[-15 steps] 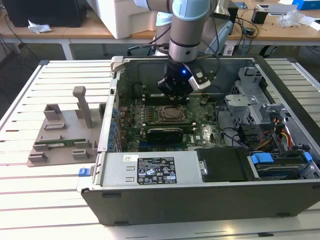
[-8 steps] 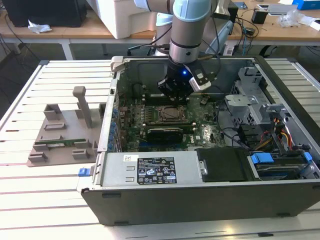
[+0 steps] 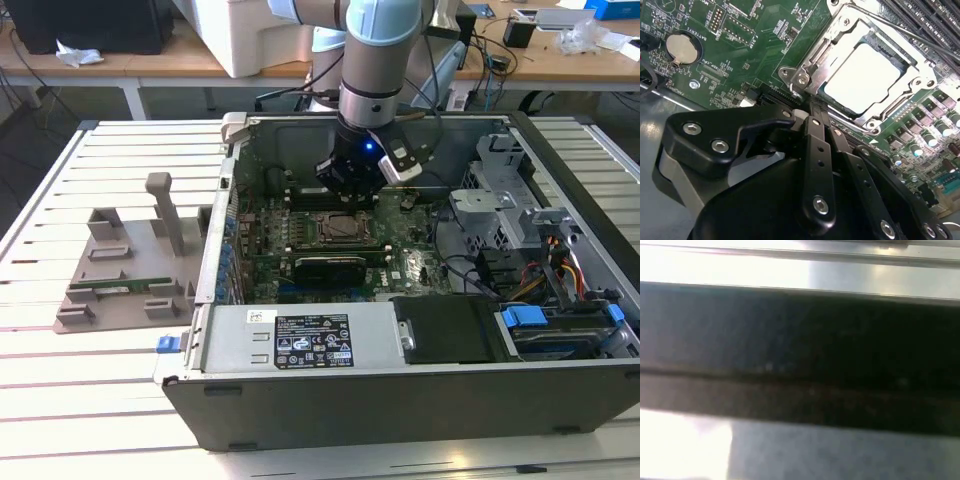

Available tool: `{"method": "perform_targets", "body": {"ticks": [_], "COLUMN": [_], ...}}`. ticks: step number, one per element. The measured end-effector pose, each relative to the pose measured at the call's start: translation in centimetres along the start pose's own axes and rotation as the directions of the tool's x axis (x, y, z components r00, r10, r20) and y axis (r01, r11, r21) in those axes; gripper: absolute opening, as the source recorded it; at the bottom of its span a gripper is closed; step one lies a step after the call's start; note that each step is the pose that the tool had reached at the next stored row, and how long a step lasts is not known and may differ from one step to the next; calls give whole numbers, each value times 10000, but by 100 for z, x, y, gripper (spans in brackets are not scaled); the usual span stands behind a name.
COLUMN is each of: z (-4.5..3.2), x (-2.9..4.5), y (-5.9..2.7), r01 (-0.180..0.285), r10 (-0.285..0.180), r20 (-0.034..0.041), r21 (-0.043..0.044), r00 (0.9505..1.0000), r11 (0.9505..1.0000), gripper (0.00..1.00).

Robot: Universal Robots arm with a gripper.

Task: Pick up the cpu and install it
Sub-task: 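Install the first cpu locking lever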

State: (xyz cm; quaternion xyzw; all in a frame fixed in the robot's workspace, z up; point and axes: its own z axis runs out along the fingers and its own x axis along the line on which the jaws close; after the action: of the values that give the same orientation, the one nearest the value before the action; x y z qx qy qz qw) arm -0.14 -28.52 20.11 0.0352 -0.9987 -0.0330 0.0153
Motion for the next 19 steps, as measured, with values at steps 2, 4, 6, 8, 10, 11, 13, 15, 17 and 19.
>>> {"method": "perform_targets", "body": {"ticks": [2,4,6,8,10,11,13,15,17,19], "z": [0,-43,-112,-122,-125,-127,-130,-136,-139,-140], "x": [-1,-1,3,3,5,6,11,17,20,22], "y": [4,10,13,8,-20,-39,-101,-183,-224,-254], "r01": [4,6,1,-2,-12,-12,-14,-15,-14,-14], "r10": [-4,-6,-1,2,14,15,16,17,17,16], "r20": [1,9,-2,-13,-37,-40,-39,-40,-41,-39], "r21": [1,-7,61,220,560,602,606,606,607,606], "r00": [10000,10000,10000,10000,10000,10000,10000,10000,10000,10000], "r11": [10000,10000,10000,9998,9984,9982,9982,9982,9982,9982], "gripper": [11,11,11,11,11,11,11,11,11,11]}}
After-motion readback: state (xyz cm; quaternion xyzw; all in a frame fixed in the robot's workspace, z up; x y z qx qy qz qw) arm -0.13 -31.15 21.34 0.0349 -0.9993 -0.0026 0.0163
